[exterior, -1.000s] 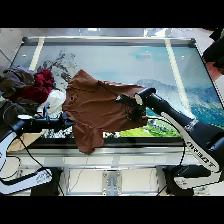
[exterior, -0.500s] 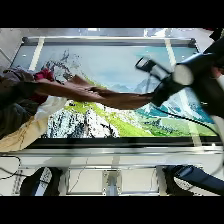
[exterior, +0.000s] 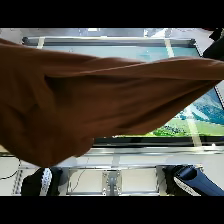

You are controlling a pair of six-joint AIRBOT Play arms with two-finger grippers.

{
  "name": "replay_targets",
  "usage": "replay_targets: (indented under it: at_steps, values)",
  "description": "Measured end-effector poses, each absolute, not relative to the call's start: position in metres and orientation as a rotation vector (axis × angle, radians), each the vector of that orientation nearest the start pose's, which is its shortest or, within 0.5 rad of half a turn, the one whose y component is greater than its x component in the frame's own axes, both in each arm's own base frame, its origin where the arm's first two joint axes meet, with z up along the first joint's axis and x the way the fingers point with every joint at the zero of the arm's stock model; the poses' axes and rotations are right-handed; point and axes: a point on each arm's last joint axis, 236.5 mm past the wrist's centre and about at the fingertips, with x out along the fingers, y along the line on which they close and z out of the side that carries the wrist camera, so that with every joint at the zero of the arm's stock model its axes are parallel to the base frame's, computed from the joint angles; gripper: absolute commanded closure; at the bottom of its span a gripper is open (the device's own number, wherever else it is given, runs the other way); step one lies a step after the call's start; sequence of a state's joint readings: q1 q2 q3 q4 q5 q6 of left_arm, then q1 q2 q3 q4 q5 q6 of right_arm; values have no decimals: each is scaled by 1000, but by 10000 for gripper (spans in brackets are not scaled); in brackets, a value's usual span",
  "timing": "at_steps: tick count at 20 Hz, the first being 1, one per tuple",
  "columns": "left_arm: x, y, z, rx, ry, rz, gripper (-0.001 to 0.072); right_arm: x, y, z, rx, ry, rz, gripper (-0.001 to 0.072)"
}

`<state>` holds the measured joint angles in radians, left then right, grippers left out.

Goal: Fold the shirts.

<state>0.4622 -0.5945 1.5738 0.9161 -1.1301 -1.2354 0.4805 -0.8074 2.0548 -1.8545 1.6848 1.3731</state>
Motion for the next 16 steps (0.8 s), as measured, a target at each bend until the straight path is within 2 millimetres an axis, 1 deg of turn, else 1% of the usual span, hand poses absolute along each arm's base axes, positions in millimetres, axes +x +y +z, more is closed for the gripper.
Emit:
replay_targets:
  at_steps: [1,2,3,5,6,7,9,10,12,14,15,16]
  values:
    - [246,-25,456,7,59,-128,699,207,27,431,-321,390,203,705]
    - [253,-27,450,19,96,-146,698,212,23,431,-321,393,176,705]
    - [264,-29,439,16,143,-171,699,219,20,427,-326,412,147,705]
    - [302,-34,406,6,270,-225,699,242,19,407,-344,486,94,705]
    - [325,-36,384,-4,342,-250,698,258,21,390,-363,543,71,704]
    - [350,-38,358,-15,420,-270,698,273,23,370,-383,606,46,705]
    - [396,-38,306,-41,561,-289,698,308,19,319,-416,767,-18,704]
    - [421,-38,276,-58,627,-293,698,325,12,292,-419,843,-59,704]
    - [465,-34,216,-86,733,-285,698,362,-4,232,-394,981,-112,704]
    - [501,-32,158,-111,814,-273,698,400,-10,177,-320,1050,-101,704]
    - [516,-32,131,-121,844,-266,697,420,-10,156,-277,1055,-87,703]
    - [529,-32,105,-128,869,-258,697,441,-7,138,-231,1037,-69,703]
